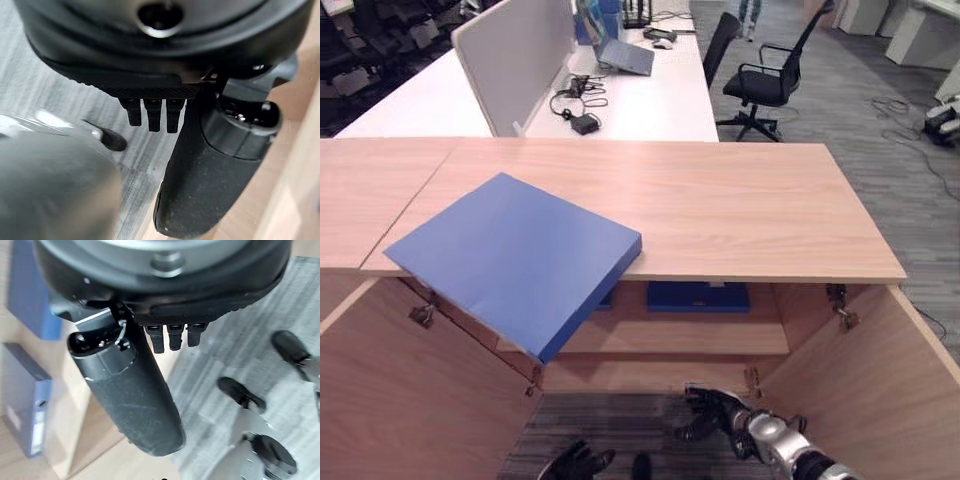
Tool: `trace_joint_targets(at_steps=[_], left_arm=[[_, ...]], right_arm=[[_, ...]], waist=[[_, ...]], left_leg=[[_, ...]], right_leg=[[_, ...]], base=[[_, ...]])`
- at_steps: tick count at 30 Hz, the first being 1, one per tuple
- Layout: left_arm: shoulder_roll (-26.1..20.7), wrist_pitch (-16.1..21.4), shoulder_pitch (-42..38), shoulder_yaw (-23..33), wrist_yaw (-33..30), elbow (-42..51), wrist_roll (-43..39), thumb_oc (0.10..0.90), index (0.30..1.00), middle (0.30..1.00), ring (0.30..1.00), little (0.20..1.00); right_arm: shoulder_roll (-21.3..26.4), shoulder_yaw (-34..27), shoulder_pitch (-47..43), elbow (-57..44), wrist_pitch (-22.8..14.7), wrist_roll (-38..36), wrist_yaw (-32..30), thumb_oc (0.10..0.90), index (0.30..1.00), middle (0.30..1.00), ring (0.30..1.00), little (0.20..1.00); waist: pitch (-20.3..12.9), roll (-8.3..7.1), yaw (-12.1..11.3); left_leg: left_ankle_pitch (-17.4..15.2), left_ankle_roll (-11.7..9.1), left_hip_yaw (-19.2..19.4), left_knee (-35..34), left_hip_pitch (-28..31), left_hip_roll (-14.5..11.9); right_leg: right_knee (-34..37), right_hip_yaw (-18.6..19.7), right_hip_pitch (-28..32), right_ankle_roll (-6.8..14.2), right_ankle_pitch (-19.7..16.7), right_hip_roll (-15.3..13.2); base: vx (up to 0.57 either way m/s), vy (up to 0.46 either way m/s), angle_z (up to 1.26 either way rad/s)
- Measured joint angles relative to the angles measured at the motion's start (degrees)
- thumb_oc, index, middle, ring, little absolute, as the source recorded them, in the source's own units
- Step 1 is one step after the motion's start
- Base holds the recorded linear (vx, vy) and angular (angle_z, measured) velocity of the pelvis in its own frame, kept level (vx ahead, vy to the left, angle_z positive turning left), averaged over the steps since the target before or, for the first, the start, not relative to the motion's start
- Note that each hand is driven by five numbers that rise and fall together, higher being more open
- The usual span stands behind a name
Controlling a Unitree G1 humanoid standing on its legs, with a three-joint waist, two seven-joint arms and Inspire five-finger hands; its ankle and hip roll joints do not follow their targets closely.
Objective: Put the empty folder in the office cabinet
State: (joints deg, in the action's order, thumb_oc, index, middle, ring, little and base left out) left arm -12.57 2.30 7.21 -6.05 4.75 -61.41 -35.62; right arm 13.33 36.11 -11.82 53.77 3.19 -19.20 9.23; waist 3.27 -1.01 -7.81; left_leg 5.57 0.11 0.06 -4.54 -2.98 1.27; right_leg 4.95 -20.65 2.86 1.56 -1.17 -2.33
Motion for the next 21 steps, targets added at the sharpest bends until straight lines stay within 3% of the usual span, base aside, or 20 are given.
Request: trace_joint_targets(at_steps=[1, 4, 11, 14, 16, 17, 18, 21], left_arm=[[-0.73, 0.64, 1.17, 4.47, 1.17, -0.20, -0.02, 0.800, 0.900, 0.900, 0.900, 0.900], [-3.19, 0.13, -0.06, 9.08, -0.51, -7.53, 0.25, 0.800, 0.900, 0.900, 0.900, 0.900], [-7.06, 0.13, -0.11, 13.07, -3.54, -6.08, 1.41, 0.800, 0.900, 0.900, 0.900, 0.900], [-8.80, -0.39, 3.00, 14.45, -6.07, 5.60, 2.77, 0.800, 0.900, 0.900, 0.900, 0.900], [-10.04, 1.12, 6.56, 18.34, -8.98, 19.35, 3.07, 0.800, 0.900, 0.900, 0.900, 0.900], [-10.02, 0.17, 8.87, 20.39, -10.92, 27.91, 4.13, 0.800, 0.900, 0.900, 0.900, 0.900], [-10.69, 2.16, 11.91, 22.48, -12.70, 37.95, 6.81, 0.800, 0.900, 0.900, 0.900, 0.900], [-11.25, 4.06, 11.39, 26.03, -16.92, 44.44, 14.86, 0.800, 0.900, 0.900, 0.900, 0.900]], right_arm=[[0.53, -1.08, 0.85, 0.25, -0.09, 0.03, 0.09, 0.800, 0.900, 0.900, 0.900, 0.900], [1.66, -1.55, 0.56, 0.50, -0.07, 0.05, -0.60, 0.800, 0.900, 0.900, 0.900, 0.900], [2.92, -3.02, 0.48, 0.42, -0.29, 0.04, -1.40, 0.800, 0.900, 0.900, 0.900, 0.900], [2.70, -3.98, 0.56, 0.40, -0.44, 0.06, -2.01, 0.800, 0.900, 0.900, 0.900, 0.900], [2.25, -4.63, 1.15, 0.37, -0.40, 0.29, -2.25, 0.800, 0.900, 0.900, 0.900, 0.900], [1.65, -6.16, 1.98, 0.18, -0.53, 0.87, -2.32, 0.800, 0.900, 0.900, 0.900, 0.900], [0.91, -7.76, 3.28, 0.20, -0.56, 1.08, -2.46, 0.800, 0.900, 0.900, 0.900, 0.900], [0.66, -8.24, 4.26, 0.22, -0.34, 1.21, -3.36, 0.800, 0.900, 0.900, 0.900, 0.900]], waist=[[-0.08, 0.00, -0.40], [-0.63, 0.06, -0.91], [-1.28, -0.60, -4.43], [-1.26, -1.54, -6.69], [-1.10, -2.74, -7.91], [-0.93, -3.37, -8.59], [-0.73, -4.70, -8.76], [-0.71, -4.80, -10.13]], left_leg=[[0.06, -0.13, -0.93, 0.03, 0.25, 0.07], [0.24, -0.40, -2.21, 0.00, -0.13, 0.15], [1.15, -0.88, -6.19, 0.11, -0.92, 0.43], [1.30, -1.14, -7.37, 0.09, -1.05, 0.44], [1.53, -1.47, -8.93, 0.07, -1.54, 0.52], [1.50, -1.52, -8.99, 0.07, -1.65, 0.47], [1.50, -1.58, -9.76, 0.13, -1.85, 0.56], [1.48, -1.64, -10.07, 0.09, -1.90, 0.74]], right_leg=[[0.02, -1.00, 0.54, 0.05, 0.33, 0.02], [0.02, -2.25, 0.77, -0.30, 0.64, 0.12], [0.03, -6.24, 1.55, -0.31, 1.40, 0.43], [0.02, -7.30, 1.78, -0.46, 1.87, 0.61], [0.01, -8.99, 1.88, -0.47, 2.30, 0.77], [0.01, -9.04, 1.80, -0.45, 2.38, 0.81], [0.01, -9.62, 1.74, -0.26, 2.68, 0.89], [-0.29, -9.87, 1.79, -0.10, 3.11, 0.72]], base=[[0.01, -0.018, 0.22], [0.01, -0.032, 0.25], [0.01, -0.051, 0.31], [0.01, -0.058, 0.25], [0.02, -0.056, 0.31], [0.01, -0.039, 0.23], [0.01, -0.042, 0.20], [0.01, -0.049, 0.10]])
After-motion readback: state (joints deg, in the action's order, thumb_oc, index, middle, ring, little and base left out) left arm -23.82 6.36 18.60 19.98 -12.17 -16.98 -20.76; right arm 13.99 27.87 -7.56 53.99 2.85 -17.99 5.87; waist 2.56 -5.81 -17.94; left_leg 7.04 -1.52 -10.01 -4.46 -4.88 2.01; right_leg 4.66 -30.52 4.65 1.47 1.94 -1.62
